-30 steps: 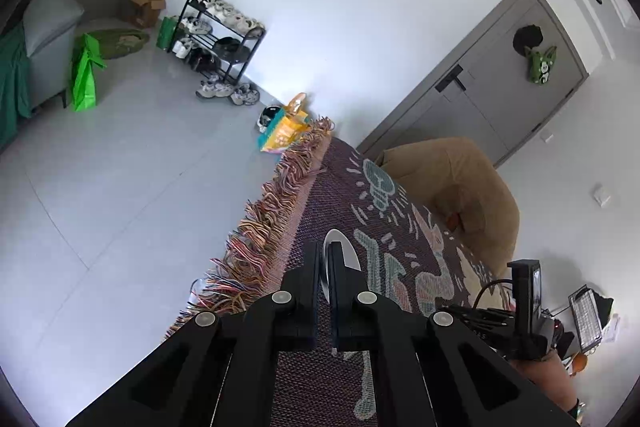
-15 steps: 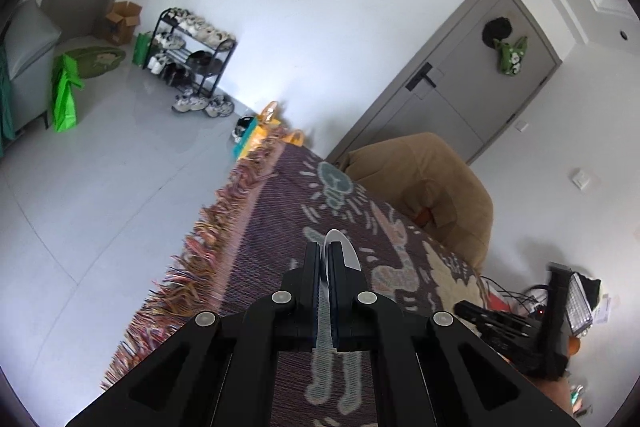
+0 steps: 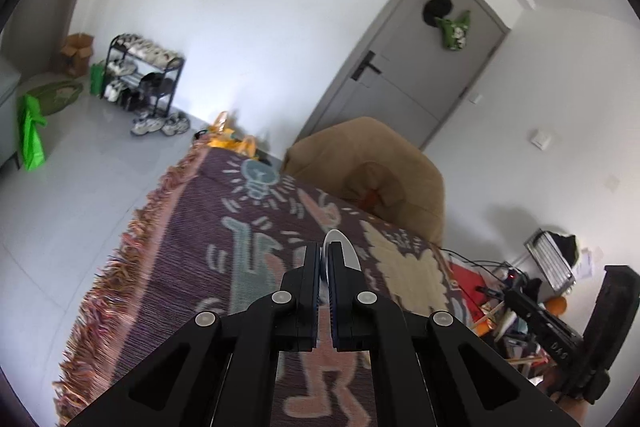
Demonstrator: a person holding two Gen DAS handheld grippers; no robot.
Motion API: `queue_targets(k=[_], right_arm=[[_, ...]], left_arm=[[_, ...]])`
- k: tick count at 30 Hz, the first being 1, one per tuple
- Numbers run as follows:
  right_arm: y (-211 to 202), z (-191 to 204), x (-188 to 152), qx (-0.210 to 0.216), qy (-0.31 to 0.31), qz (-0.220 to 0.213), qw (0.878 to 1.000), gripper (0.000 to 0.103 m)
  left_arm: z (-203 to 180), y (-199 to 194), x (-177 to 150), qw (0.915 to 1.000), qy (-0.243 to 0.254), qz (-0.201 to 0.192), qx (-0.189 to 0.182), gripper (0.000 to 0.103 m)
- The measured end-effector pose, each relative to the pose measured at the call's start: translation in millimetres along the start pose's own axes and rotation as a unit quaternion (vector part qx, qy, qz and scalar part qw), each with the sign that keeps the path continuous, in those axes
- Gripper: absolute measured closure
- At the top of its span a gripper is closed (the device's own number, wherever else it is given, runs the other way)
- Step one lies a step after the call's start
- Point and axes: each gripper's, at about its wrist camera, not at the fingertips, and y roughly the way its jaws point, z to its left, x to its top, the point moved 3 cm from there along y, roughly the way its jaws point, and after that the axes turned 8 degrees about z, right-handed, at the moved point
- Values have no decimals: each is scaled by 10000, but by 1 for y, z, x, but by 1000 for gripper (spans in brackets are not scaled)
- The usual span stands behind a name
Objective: Organize utensils
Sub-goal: 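Carry the spoon with the left gripper while the right gripper inserts its chopstick into the holder, then open the right gripper over the holder and pull it back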
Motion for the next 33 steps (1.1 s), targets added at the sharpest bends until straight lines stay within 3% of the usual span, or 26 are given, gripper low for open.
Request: queue_targets(k=[16, 26, 33], right_arm=[[-102, -59, 5, -316, 320, -910, 9948, 97], [-130, -90, 7, -517, 416, -1176, 9908, 97], [-114, -109, -4, -512, 565, -1021, 9918, 97]], left_arm=[[-113, -31, -1, 9951, 795, -477, -343, 100], [-173, -17, -4, 9900, 1210, -525, -506, 100], [-209, 6, -14, 9848, 1573, -482, -562, 100]])
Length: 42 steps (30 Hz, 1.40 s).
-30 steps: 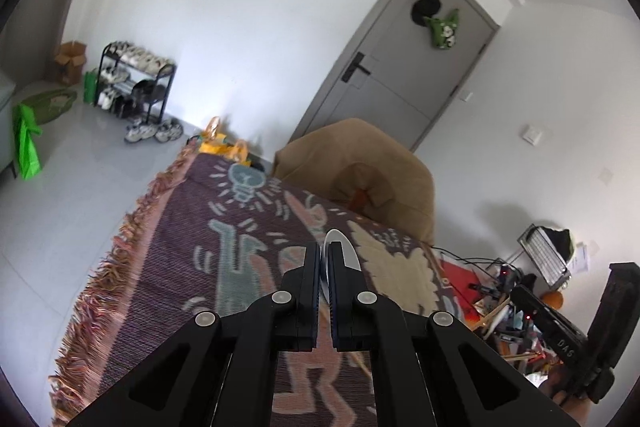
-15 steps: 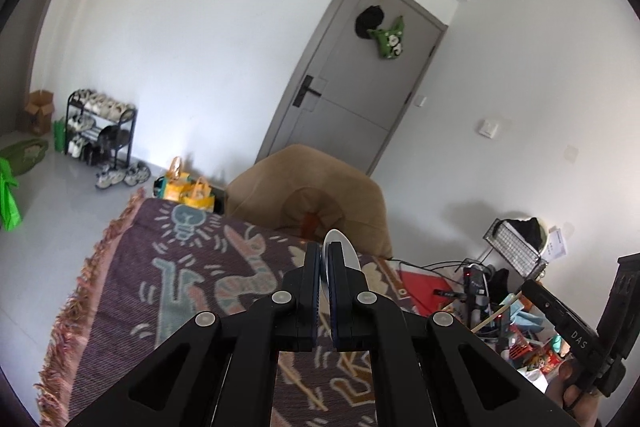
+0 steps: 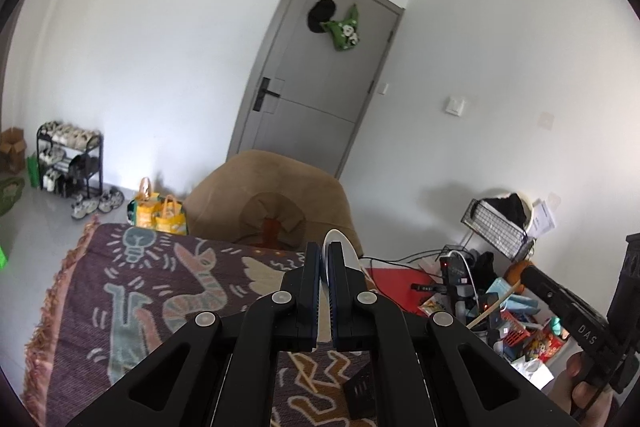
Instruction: Organize utensils
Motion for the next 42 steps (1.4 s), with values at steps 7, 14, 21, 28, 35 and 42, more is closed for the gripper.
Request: queue_targets(k=[7, 14, 21, 28, 35, 42], right_arm=[[15, -17, -23, 208, 359, 221, 9989, 62], [-7, -54, -53, 139, 1175, -35, 9930, 53], [-18, -84, -87, 33, 1811, -39, 9834, 53], [-24, -88, -105, -86, 1890, -52, 9819, 52], [-28, -95, -122, -208, 2074, -11, 9780, 47], [-30, -91, -124, -185, 2080, -20, 9780, 45]], left_arm=[[-21, 21, -3, 9991, 402, -4, 119, 100], [-44, 42, -10, 9965, 822, 51, 121, 100], [-77, 60, -27, 9894, 1449, 45, 110, 100], [-98, 71, -47, 9791, 1980, -39, 458, 100], [-116, 77, -69, 9722, 2287, -45, 490, 99], [-110, 74, -75, 9793, 2004, 289, 18, 90]])
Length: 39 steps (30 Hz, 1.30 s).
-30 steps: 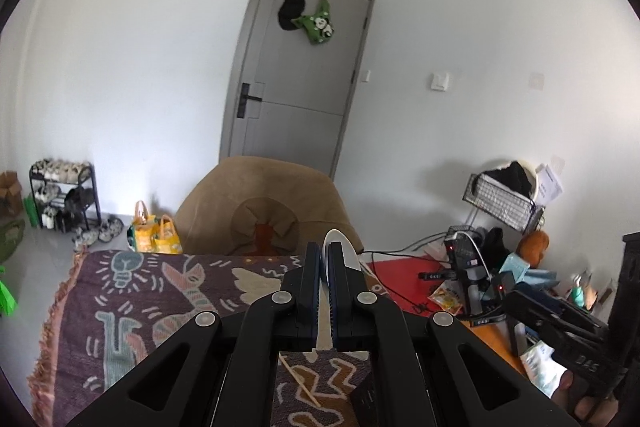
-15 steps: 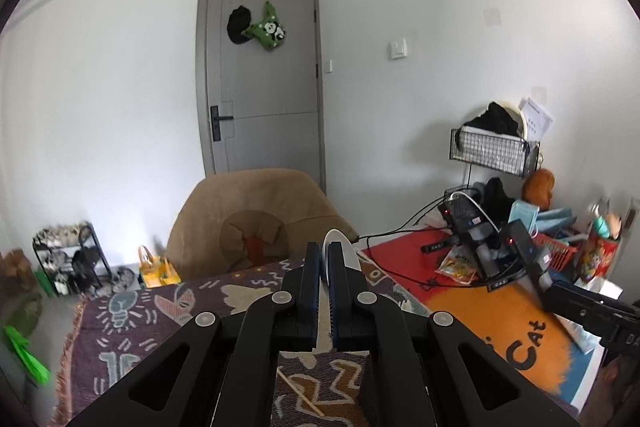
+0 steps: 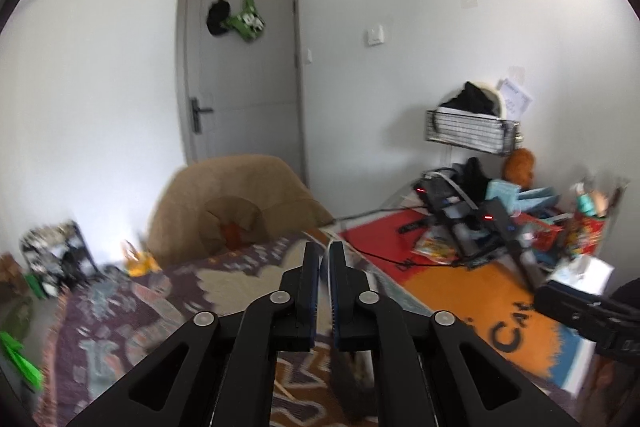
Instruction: Organize utensils
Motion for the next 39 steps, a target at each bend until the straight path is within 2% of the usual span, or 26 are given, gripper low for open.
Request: queue_targets(k=[1, 2, 3, 4, 6, 9, 11, 13, 15, 17, 19, 22, 26, 30, 39], right_arm=[[0, 1, 0, 1, -1, -1, 10000, 44], [1, 2, -1, 7, -5, 1, 10000, 44], [2, 3, -2, 13, -9, 14, 10000, 44], [2, 3, -2, 12, -10, 26, 10000, 44], [3, 6, -4, 20, 4, 46, 10000, 44], [4, 12, -4, 44, -48, 50, 10000, 44], [6, 19, -5, 54, -109, 57, 9999, 40], [8, 25, -6, 18, -150, 60, 9999, 24], [9, 30, -7, -31, -168, 59, 9998, 16], [12, 36, -8, -63, -186, 91, 9998, 15], [15, 42, -9, -85, -217, 134, 9996, 15], [18, 54, -10, -153, -305, 158, 9993, 13], [17, 71, -11, -226, -411, 104, 9988, 11], [11, 88, -9, -354, -526, -146, 9979, 10], [22, 136, -11, -82, -1028, -22, 9947, 10]], left_arm=[[1, -1, -1, 9999, -74, 64, -107, 71], [3, -4, -1, 9997, -153, 70, -193, 59], [4, -8, -2, 9994, -214, -5, -265, 38], [4, -12, -2, 9992, -251, -94, -307, 28], [6, -19, -2, 9987, -303, -187, -362, 27], [15, -22, -4, 9984, -426, -90, -370, 27], [26, -24, -6, 9978, -578, -48, -307, 27], [36, -24, -10, 9972, -702, 28, -255, 24], [49, -23, -15, 9960, -853, 125, -229, 21], [62, -22, -21, 9941, -1043, 220, -211, 17], [76, -22, -28, 9914, -1261, 300, -170, 9], [95, -24, -37, 9882, -1480, 390, -110, 5], [118, -29, -47, 9850, -1662, 463, -14, 4], [138, -36, -56, 9824, -1801, 487, 76, 3], [182, -47, -75, 9740, -2181, 554, 270, 3]])
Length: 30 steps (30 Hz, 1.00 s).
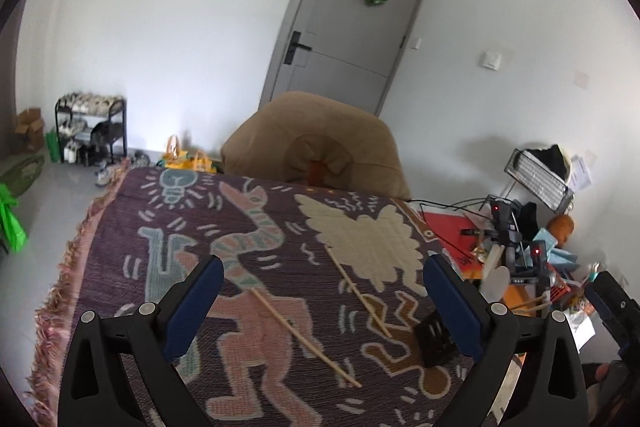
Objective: Organize utensils
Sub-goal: 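Move the left gripper to a loose chopstick and grasp it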
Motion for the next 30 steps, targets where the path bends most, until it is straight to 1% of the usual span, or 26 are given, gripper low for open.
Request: queue_targets(k=[2, 4, 5, 7, 8, 9, 10, 11, 13, 15, 19, 22, 27, 30], right_arm=[[6, 14, 1, 49, -204, 42, 9998, 10], [12, 26, 4, -17, -423, 61, 9991, 11], [17, 33, 6, -13, -570, 109, 9983, 14], [28, 46, 10, 40, -783, 260, 9966, 18], [32, 49, 10, 53, -839, 329, 9959, 23], [40, 55, 11, 70, -916, 446, 9948, 26], [46, 59, 11, 96, -981, 544, 9936, 31], [54, 64, 12, 130, -1055, 643, 9923, 36], [67, 70, 13, 136, -1156, 795, 9900, 41], [81, 75, 14, 167, -1210, 971, 9878, 42], [105, 78, 17, 166, -1222, 1196, 9851, 42], [123, 78, 19, 140, -1192, 1332, 9838, 42], [150, 74, 21, 48, -1156, 1533, 9814, 42], [163, 70, 19, -51, -1130, 1646, 9799, 42]], left_arm=[[13, 5, -1, 9997, -189, 148, -39, 4], [24, 11, -3, 9991, -313, 294, -21, 11], [29, 16, -4, 9986, -346, 399, -16, 13], [37, 26, -7, 9973, -415, 613, -23, 28], [41, 33, -9, 9961, -477, 741, -55, 31], [45, 38, -11, 9950, -532, 839, -98, 36], [50, 46, -12, 9933, -617, 964, -139, 42], [53, 50, -14, 9923, -670, 1029, -162, 45], [62, 62, -16, 9894, -834, 1172, -217, 56], [67, 70, -16, 9871, -958, 1258, -248, 62], [76, 87, -12, 9831, -1128, 1401, -332, 67], [80, 102, -10, 9797, -1242, 1527, -366, 68], [84, 128, -11, 9736, -1421, 1752, -349, 68], [85, 146, -15, 9697, -1444, 1961, -219, 74]])
